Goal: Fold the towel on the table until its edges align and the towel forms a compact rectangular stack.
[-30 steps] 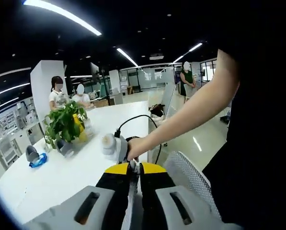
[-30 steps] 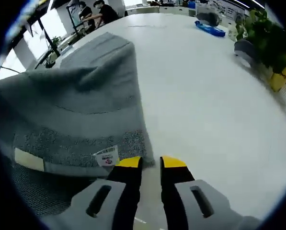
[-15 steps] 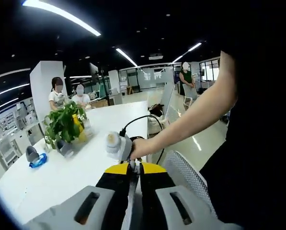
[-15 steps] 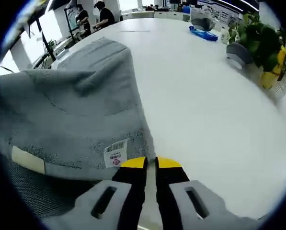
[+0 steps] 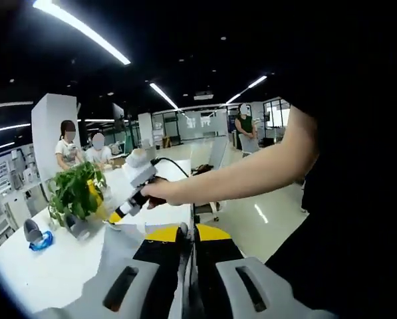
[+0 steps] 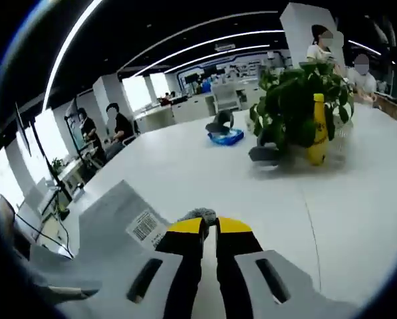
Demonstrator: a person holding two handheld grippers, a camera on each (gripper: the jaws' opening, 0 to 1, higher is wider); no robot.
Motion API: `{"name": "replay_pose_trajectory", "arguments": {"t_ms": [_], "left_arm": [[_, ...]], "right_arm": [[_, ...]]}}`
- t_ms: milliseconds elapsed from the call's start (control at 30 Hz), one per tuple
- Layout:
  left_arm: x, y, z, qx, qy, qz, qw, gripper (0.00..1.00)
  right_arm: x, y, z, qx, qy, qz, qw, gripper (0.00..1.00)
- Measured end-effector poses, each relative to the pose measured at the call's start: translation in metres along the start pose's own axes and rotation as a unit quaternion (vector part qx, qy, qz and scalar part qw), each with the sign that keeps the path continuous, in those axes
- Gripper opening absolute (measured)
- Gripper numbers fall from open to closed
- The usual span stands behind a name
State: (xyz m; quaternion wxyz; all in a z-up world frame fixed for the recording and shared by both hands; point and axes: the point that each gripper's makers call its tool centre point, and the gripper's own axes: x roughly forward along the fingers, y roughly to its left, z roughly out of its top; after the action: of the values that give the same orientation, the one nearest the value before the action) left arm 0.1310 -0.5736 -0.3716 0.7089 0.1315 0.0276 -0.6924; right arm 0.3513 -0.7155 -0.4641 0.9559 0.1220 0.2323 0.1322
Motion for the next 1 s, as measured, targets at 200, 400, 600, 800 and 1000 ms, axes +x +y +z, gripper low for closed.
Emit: {"name": "replay_pose_trajectory", "arguments": {"t_ms": [200,400,600,800,1000], "left_arm": [[0.005,0.009,0.016,0.025,-0.013,0.016,0.9995,0.08],[0.006,0.018,0.034,0.044,-0.027,0.032,0.9982,0.08],[0.008,0.032,0.052,0.061,-0.04,0.053,0.9959,0.08],[-0.004,0.048,0.068,0.06,-0.065,0.079,0.9929,0.08],[-0.023,0.07,0.082,0.031,-0.101,0.108,0.9885,0.08]], "right_arm": [[0.005,0.008,0.047,0.025,-0.054,0.019,0.9981,0.04],[0.012,0.027,0.092,0.049,-0.106,0.059,0.9914,0.03],[0.02,0.037,0.129,0.008,-0.101,0.075,0.992,0.03],[0.028,0.044,0.175,-0.055,-0.092,0.091,0.99,0.03],[0.047,0.055,0.198,-0.121,-0.063,0.09,0.9865,0.04]]}}
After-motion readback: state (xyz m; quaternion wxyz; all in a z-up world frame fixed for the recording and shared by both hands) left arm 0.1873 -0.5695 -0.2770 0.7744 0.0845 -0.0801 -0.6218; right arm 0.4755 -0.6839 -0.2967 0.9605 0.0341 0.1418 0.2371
